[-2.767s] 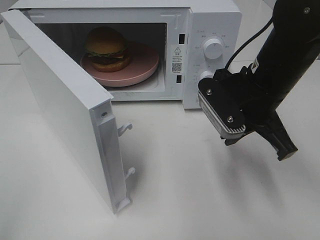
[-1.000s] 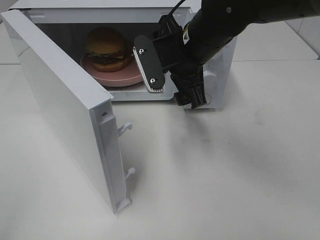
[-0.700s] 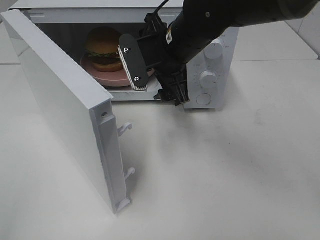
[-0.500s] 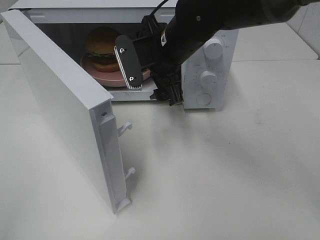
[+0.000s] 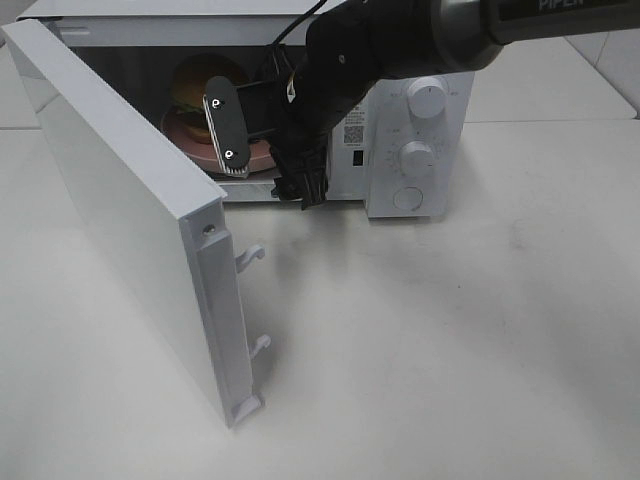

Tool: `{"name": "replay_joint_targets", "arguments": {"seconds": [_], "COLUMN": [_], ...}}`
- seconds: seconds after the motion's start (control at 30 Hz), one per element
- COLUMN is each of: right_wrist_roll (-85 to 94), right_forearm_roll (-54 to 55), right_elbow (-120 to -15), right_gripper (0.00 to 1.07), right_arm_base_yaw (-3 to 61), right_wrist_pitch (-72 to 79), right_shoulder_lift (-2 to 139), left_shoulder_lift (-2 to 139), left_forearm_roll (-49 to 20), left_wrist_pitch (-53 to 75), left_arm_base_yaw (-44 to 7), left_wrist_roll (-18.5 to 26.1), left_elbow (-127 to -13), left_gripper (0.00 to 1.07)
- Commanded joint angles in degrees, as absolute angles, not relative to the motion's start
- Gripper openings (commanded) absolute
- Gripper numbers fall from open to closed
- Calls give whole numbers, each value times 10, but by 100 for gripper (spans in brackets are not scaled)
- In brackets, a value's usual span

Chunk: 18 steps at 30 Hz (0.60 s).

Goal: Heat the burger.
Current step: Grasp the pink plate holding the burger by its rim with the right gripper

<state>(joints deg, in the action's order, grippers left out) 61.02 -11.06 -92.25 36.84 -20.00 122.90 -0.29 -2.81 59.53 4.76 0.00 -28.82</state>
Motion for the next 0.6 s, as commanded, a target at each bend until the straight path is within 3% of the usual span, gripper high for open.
{"name": "replay_joint_targets", "arguments": {"seconds": [0.03, 0.6], "right_wrist_roll": [608, 605], "right_forearm_roll": [-100, -83], "right_elbow": [-942, -1064], "right_gripper": [88, 87], "right_arm_base_yaw": [371, 371], "right_wrist_pitch": [-201, -248], "right_shoulder_lift": [1242, 1344], "left_shoulder_lift": [-14, -14], "left_forearm_roll": [-30, -30], "left_wrist_pitch": [594, 594], "left_arm_base_yaw": [45, 45], "left_wrist_roll": [0, 0], "left_elbow": [-286, -286], "left_gripper": [87, 87]}}
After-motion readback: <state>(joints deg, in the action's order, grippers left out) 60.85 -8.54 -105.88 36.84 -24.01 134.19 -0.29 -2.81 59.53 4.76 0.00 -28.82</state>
